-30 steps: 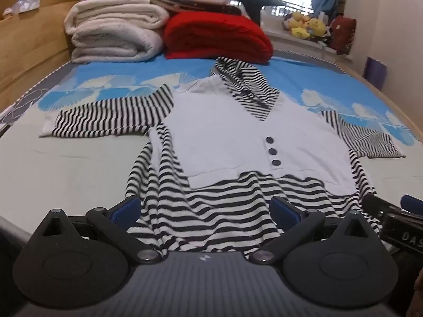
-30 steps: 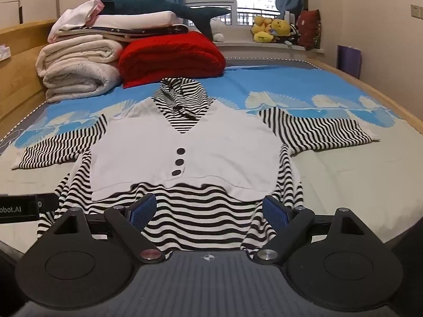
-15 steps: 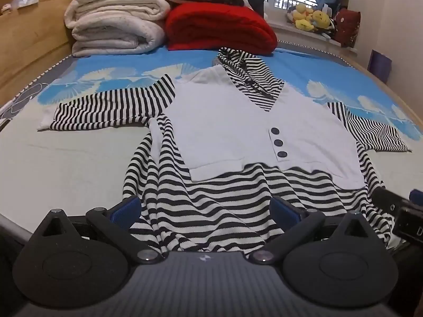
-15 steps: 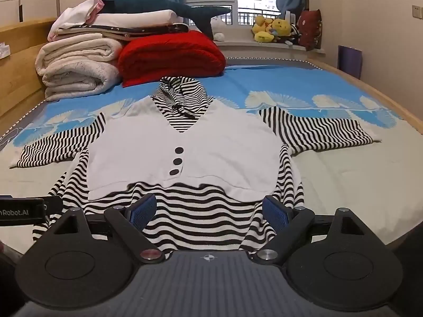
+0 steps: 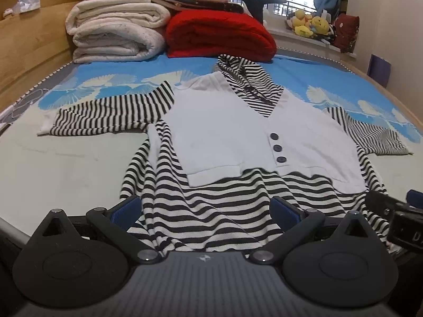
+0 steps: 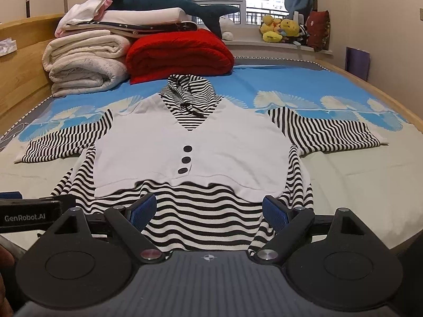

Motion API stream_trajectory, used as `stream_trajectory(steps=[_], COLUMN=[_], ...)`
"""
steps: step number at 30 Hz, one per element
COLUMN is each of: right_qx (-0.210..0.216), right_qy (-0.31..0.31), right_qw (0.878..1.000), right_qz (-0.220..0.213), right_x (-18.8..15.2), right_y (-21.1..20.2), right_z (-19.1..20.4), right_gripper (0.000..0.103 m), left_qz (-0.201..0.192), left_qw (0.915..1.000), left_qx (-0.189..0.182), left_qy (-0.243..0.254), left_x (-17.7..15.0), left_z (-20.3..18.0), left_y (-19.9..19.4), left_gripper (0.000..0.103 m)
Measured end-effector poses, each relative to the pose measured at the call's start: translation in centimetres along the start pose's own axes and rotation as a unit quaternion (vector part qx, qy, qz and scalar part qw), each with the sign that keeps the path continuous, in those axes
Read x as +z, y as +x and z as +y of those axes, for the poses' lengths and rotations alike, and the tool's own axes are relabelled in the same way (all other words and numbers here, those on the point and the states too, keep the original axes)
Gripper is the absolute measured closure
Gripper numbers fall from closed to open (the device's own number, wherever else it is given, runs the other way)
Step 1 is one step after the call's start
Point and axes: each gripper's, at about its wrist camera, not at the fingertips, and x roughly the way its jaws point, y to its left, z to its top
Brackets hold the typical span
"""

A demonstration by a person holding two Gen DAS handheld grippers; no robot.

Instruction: Fold small clothes

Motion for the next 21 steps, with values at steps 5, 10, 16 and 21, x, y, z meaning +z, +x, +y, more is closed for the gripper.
stream_trajectory(steps=[5, 10, 16, 21], right_qx=[0.005, 0.012, 0.018, 0.020], right_qy=[-0.004, -0.007, -0.011, -0.010], right_qw=[1.000, 1.000, 1.000, 1.000], right_qz=[0.003, 0.006, 0.011, 0.010], right_x=[0.00, 0.07, -0.04, -0.01], right_y=[0.15, 0.29, 0.49, 0.45], right_z=[0.36, 0.65, 0.87, 0.90], right_gripper=[0.015, 0.015, 0.016, 0.016], left_qz=[0.006, 0.011, 0.018, 0.019], left_qw=[0.9999, 0.9998, 0.9997, 0.9995], left_qx=[-0.011, -0.013, -0.016, -0.018], left_qy=[0.007, 0.005, 0.009, 0.017], left_x=[0.05, 0.09, 0.08, -0.04], left_z=[-0.12, 0.09, 0.19, -0.04], left_y=[0.15, 0.51, 0.75, 0.86], left_gripper=[0.000, 0.000, 0.003, 0.003])
